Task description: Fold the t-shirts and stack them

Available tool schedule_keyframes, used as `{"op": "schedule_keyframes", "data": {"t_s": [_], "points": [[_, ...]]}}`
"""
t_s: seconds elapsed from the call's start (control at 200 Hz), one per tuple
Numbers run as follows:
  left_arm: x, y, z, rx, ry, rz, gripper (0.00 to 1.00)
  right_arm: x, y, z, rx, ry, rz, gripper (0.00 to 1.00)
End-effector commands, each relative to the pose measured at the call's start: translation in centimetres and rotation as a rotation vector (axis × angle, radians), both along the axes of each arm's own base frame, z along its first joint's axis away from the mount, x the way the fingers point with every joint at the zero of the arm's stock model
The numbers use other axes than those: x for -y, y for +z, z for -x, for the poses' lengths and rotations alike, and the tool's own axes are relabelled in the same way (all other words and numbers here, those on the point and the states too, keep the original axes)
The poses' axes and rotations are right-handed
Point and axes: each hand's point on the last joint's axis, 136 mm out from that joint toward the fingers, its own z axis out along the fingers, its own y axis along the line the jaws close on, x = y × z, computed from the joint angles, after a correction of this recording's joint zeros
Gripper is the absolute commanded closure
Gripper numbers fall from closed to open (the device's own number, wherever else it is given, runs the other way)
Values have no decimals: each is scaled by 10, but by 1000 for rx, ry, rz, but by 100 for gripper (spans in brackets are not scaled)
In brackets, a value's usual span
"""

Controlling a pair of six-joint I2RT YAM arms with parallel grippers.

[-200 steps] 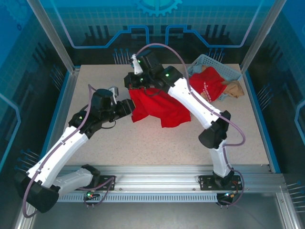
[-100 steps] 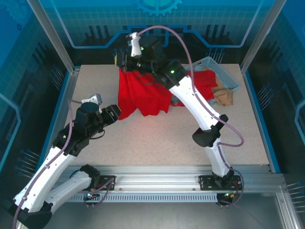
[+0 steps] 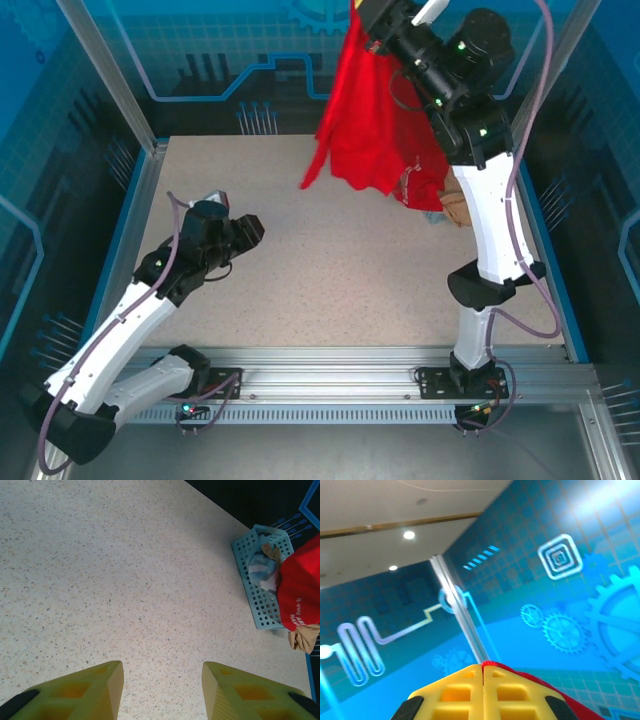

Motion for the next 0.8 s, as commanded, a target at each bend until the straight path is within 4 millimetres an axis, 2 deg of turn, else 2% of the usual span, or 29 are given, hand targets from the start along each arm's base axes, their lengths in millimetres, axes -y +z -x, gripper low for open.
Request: {"op": "schedule_keyframes", "data": {"t_s": [0.0,0.06,0.135,0.33,0.36,0.415,0.45,0.495,0.57,0.585,0.595,0.6,0.605,0.695,0.795], "points": [[5,29,-7,79,-13,27,53,-17,1,17,-3,117,-1,100],[3,32,-8,89,-5,20,53,-44,-29,10,-93,193,52,100],[2,35,-9,95,-1,14,53,-87,-78,5,-209,266,139,100],[2,24,-8,68,11,25,53,-204,-199,24,-443,512,326,100],[3,21,-8,62,12,31,53,-214,-216,24,-484,537,350,90],[3,16,-7,48,14,38,53,-223,-247,20,-571,553,391,62],[4,13,-7,40,11,42,53,-220,-261,14,-615,534,415,53],[5,8,-6,25,10,45,53,-209,-274,5,-652,476,451,47],[9,-1,-7,-3,0,52,51,-179,-291,-14,-698,353,495,38],[11,-3,-7,-9,-7,56,50,-171,-289,-17,-697,328,495,38],[12,-4,-7,-14,-10,56,50,-167,-300,-20,-723,309,507,37],[12,-5,-8,-15,-11,57,50,-164,-293,-20,-707,301,496,37],[13,-5,-8,-17,-14,57,49,-162,-303,-22,-730,292,508,37],[27,-15,-14,-54,-59,79,45,-97,-327,-49,-821,114,438,33],[49,-29,-25,-95,-130,106,41,-6,-381,-65,-1052,-93,340,33]]}}
